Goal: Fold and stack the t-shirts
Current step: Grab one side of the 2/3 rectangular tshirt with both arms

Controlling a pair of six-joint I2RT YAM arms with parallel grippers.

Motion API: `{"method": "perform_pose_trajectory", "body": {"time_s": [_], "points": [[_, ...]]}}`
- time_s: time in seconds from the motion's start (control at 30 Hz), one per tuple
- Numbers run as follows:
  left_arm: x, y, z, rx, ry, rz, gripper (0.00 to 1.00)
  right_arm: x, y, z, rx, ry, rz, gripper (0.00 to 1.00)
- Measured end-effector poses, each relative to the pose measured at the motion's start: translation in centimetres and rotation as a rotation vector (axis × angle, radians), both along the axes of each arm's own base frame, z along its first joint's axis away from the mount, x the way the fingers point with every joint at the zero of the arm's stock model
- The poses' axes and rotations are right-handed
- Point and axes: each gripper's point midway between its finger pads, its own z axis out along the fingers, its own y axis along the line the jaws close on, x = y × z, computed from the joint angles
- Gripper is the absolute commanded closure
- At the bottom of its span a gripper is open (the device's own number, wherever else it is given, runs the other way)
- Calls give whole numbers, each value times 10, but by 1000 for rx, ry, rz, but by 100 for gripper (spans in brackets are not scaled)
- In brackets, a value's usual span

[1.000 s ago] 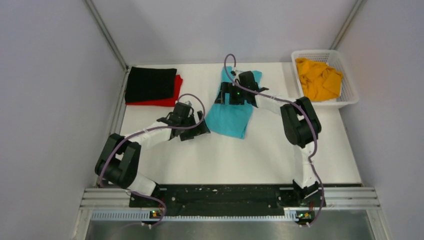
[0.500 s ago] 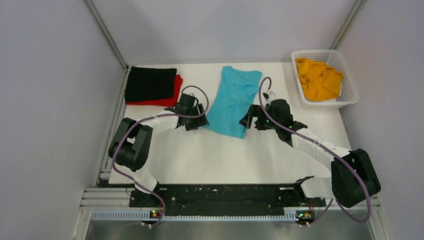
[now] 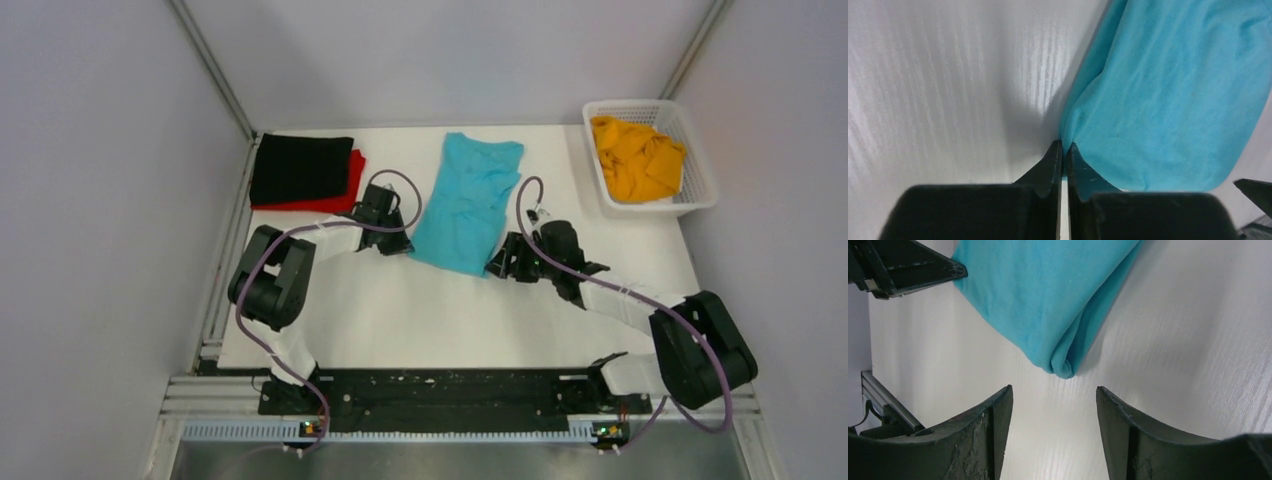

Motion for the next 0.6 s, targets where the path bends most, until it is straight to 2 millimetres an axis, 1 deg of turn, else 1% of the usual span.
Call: {"method": "perform_pose_trajectory", "body": {"time_s": [0.1,0.2,0.27,0.33,0.43,0.5,0.57,0.6], "points": [[1,-4,-1,-14,8,-8,100,1,3,-11,-11,18,-3,43],[1,-5,-1,-24,9,-7,100,1,7,-21,-29,27,7,50],[1,-6,-1,-32,8,-6,100,2,9,-30,-42,40,7,57],[1,-6,-2,-40,6,-2,100,3,9,-38,-50,51,2,59],[1,-6,-2,-48,7,8,100,8,13,-41,-42,40,0,64],[1,-6,-2,-51,9,13,100,10,15,-43,-36,35,1,71],[1,-7,-2,-54,11,17,100,12,18,-44,-28,27,3,83],[1,-6,-2,-55,12,18,100,13,19,-44,-25,27,5,87]]}}
